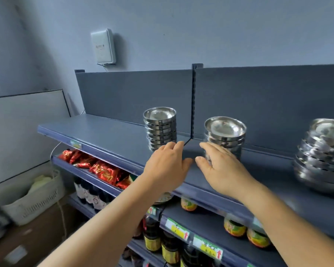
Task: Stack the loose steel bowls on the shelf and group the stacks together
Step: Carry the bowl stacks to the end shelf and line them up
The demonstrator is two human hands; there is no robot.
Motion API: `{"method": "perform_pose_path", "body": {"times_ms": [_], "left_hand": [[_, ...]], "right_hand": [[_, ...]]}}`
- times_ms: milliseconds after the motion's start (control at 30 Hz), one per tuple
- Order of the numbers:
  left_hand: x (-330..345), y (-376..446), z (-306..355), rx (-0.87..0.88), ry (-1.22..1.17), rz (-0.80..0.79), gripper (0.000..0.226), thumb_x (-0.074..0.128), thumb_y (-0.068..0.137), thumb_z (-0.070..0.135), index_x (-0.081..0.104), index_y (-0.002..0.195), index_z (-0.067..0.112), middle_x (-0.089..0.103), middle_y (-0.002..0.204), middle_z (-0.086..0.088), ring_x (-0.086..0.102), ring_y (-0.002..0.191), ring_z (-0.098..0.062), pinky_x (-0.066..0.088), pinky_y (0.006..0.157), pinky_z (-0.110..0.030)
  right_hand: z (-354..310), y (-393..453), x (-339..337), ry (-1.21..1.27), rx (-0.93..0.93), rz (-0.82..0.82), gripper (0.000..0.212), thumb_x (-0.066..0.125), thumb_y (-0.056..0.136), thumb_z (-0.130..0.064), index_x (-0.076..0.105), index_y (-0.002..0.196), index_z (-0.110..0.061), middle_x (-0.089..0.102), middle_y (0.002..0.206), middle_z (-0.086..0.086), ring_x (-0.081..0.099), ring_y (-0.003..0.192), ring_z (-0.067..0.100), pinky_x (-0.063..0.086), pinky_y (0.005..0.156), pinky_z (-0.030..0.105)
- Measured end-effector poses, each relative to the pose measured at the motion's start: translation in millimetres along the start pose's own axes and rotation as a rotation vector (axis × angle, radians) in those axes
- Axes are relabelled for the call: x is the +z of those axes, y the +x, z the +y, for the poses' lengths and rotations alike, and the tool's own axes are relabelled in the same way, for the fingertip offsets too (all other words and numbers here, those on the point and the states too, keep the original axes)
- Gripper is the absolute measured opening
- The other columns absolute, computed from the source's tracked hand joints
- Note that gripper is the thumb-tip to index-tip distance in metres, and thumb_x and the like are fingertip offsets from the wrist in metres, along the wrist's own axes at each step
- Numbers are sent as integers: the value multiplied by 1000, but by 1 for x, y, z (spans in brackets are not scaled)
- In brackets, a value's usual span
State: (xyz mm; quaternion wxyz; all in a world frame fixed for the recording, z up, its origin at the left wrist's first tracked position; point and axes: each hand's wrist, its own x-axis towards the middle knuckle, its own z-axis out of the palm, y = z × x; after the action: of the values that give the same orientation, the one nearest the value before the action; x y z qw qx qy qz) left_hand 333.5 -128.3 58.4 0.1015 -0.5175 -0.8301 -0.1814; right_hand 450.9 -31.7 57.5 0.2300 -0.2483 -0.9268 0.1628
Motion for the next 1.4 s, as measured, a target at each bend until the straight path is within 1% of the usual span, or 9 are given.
{"method": "perform_pose_path", "body": {"times_ms": [400, 600, 700, 767, 833, 900, 967, 1100, 1400], "left_hand": [[2, 15, -137, -44, -337, -85, 54, 47, 98, 35, 29, 144, 16, 43, 146, -6, 45, 130, -22, 38, 99, -33], [33, 65, -172, -89, -577, -127, 62, 57, 94, 32, 25, 143, 15, 41, 145, -4, 43, 129, -19, 32, 89, -25], [48, 89, -184, -27, -696, -148, 69, 64, 90, 27, 22, 144, 30, 40, 143, 4, 42, 123, -4, 35, 95, -26], [57, 104, -192, 17, -785, -143, 64, 69, 87, 19, 27, 130, 43, 48, 129, 14, 43, 107, 20, 39, 100, -21], [63, 118, -200, 52, -877, -167, 65, 70, 85, 8, 29, 113, 50, 51, 113, 24, 47, 93, 32, 42, 87, -3], [70, 131, -208, 73, -950, -212, 72, 72, 83, 4, 29, 112, 54, 52, 112, 25, 53, 91, 28, 44, 82, -4], [79, 140, -213, 79, -988, -223, 82, 76, 79, 7, 27, 126, 53, 56, 122, 18, 56, 104, 16, 47, 94, -19], [87, 149, -222, 71, -1052, -206, 89, 81, 72, 17, 29, 141, 41, 60, 126, 12, 58, 119, -9, 48, 103, -39], [73, 160, -284, 63, -1043, -169, 97, 82, 71, 27, 23, 147, 41, 56, 134, 14, 50, 128, -16, 45, 105, -46]], "right_hand": [[-67, 64, 76, 176, 277, -41, 58, 48, 96, -42, 28, 146, -21, 40, 149, 0, 40, 133, 23, 32, 90, 30], [-43, 113, 107, 320, 405, 23, 99, 63, 83, -52, -3, 153, -30, 19, 160, 1, 27, 143, 24, 34, 102, 36], [-30, 136, 118, 402, 410, 68, 111, 73, 76, -50, -7, 151, -35, 19, 160, -2, 28, 143, 24, 31, 109, 40], [-22, 148, 125, 487, 377, 93, 109, 79, 73, -40, 0, 149, -41, 29, 151, -17, 37, 134, 9, 34, 106, 29], [-16, 159, 131, 576, 314, 97, 100, 80, 75, -20, 10, 139, -50, 40, 125, -36, 47, 109, -15, 37, 86, 5], [-11, 168, 136, 640, 285, 103, 100, 78, 75, -4, 12, 137, -47, 44, 112, -36, 51, 90, -28, 38, 68, -5], [-10, 173, 140, 677, 280, 113, 101, 77, 75, 2, 14, 145, -35, 45, 110, -33, 48, 80, -35, 37, 63, -8], [-10, 180, 146, 691, 267, 157, 102, 77, 73, 5, 17, 148, -29, 43, 112, -34, 45, 83, -38, 37, 65, -8], [-45, 221, 174, 655, 207, 159, 102, 82, 70, -9, 20, 146, -37, 46, 121, -33, 41, 93, -37, 38, 71, -4]]}}
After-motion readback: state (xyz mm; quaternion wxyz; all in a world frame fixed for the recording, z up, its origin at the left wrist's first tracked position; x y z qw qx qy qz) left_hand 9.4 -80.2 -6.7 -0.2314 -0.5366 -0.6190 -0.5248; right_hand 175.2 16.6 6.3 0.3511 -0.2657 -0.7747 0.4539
